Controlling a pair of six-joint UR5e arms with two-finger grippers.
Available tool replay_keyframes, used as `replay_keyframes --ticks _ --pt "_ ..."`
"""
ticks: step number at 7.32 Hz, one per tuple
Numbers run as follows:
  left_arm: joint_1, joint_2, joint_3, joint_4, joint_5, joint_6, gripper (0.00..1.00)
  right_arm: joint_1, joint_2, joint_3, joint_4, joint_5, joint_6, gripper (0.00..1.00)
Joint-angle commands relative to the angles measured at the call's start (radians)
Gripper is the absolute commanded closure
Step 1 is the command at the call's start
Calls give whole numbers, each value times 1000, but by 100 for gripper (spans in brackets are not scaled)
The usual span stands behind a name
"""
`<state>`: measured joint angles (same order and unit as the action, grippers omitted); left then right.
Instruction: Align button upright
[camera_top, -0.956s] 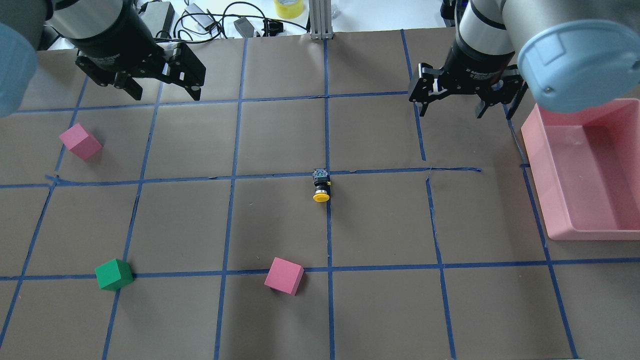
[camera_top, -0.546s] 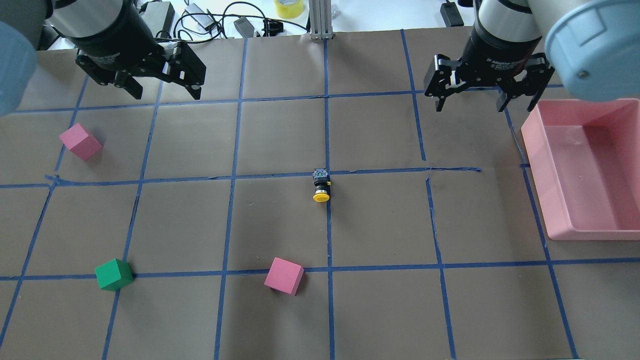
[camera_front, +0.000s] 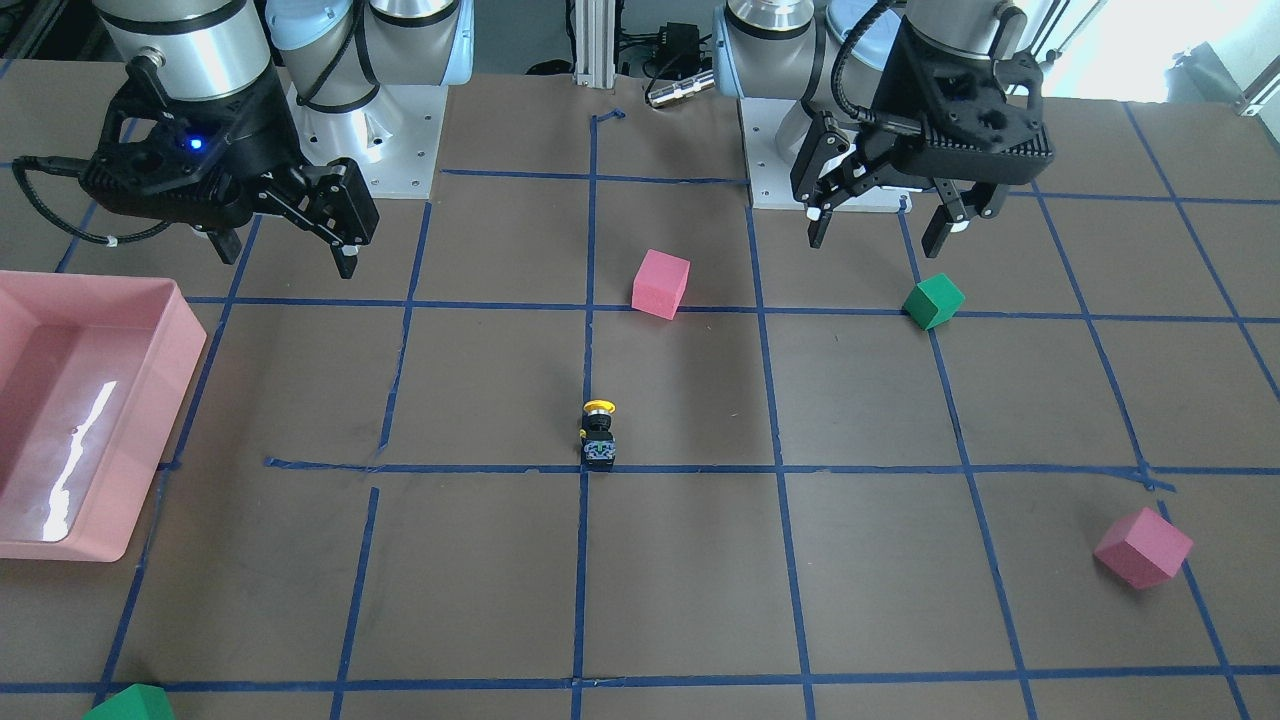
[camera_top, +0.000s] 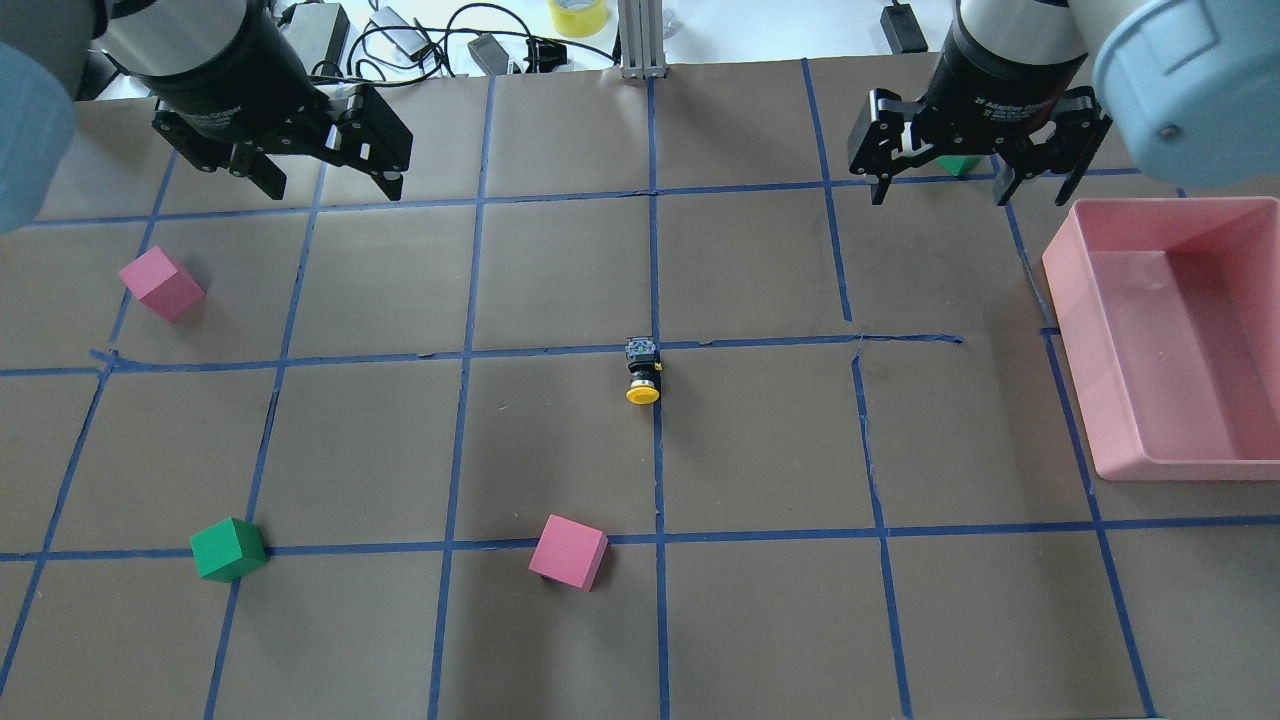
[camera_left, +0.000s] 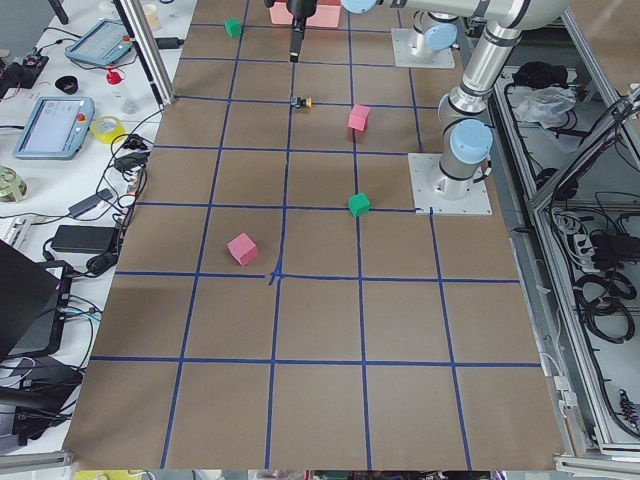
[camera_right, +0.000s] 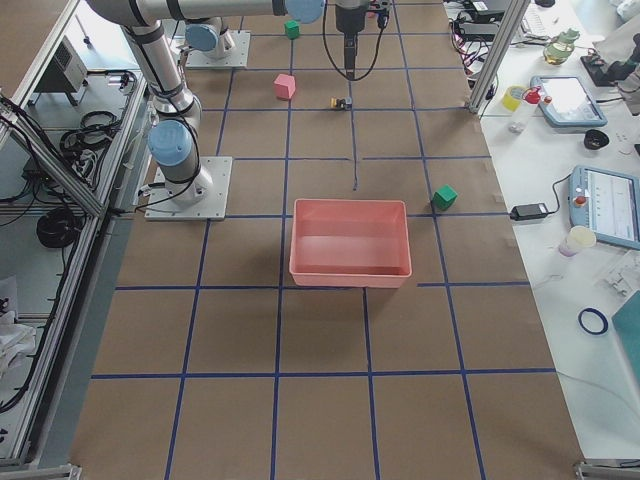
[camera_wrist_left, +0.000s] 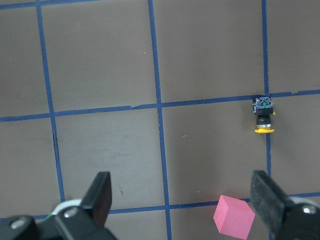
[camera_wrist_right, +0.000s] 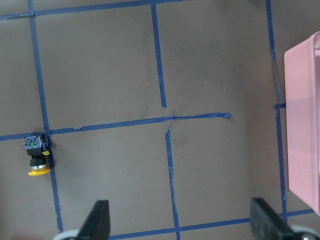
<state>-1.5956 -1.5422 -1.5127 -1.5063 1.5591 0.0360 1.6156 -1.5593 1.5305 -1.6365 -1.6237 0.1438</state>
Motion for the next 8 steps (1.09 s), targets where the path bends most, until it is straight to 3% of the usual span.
replay_keyframes --ticks 1,8 --pt "0 -9 8 -2 1 -10 0 0 2 -6 -2 1 0 0" --pt "-9 -19 29 -72 4 -16 0 -5 12 2 -2 1 -4 0"
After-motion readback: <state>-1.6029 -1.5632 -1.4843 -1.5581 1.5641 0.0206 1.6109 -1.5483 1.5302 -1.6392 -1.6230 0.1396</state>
